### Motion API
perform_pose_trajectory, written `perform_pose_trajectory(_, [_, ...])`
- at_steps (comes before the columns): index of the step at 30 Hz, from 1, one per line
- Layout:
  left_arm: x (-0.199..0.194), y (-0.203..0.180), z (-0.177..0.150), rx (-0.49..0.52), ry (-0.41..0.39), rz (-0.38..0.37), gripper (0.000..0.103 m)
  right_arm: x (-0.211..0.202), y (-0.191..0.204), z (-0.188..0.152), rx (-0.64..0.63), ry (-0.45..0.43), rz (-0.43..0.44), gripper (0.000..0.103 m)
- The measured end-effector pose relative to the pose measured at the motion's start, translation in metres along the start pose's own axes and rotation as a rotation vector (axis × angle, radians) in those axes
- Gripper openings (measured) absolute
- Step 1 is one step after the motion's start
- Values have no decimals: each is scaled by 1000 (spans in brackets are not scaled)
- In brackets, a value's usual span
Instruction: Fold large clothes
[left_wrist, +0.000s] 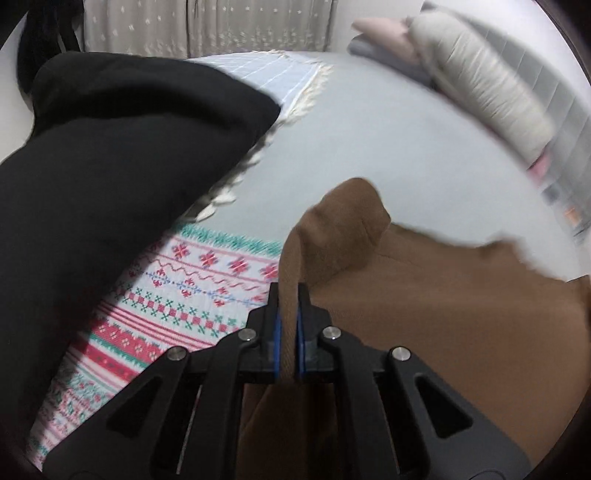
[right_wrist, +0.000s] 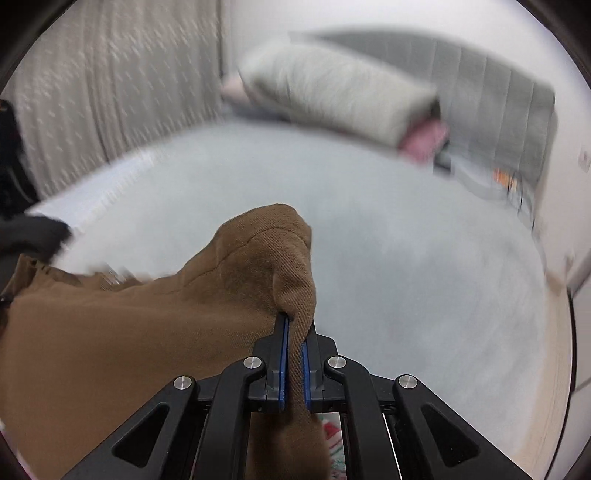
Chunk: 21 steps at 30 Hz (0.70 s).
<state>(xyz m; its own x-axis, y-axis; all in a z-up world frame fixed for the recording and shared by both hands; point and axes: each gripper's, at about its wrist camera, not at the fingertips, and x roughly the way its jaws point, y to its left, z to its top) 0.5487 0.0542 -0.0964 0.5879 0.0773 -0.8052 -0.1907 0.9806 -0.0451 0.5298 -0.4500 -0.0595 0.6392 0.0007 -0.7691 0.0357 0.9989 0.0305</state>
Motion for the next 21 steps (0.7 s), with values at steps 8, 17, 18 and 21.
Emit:
perform_pose_trajectory(8, [27, 44, -6, -140, 29, 2, 0, 63, -26, -48, 95, 63, 24, 5])
perform_pose_trajectory(17, [-49, 47, 7, -142, -5, -206, 22, -14, -33, -51, 108, 24, 55, 59])
perform_pose_trajectory(18, [-60, 49, 5, -138, -4, -242, 33, -24, -37, -53, 123, 16, 80, 59])
perform_pose_trajectory(21, [-91, 59, -13, -130, 5, -318, 61, -67, -52, -72, 181, 23, 214, 69])
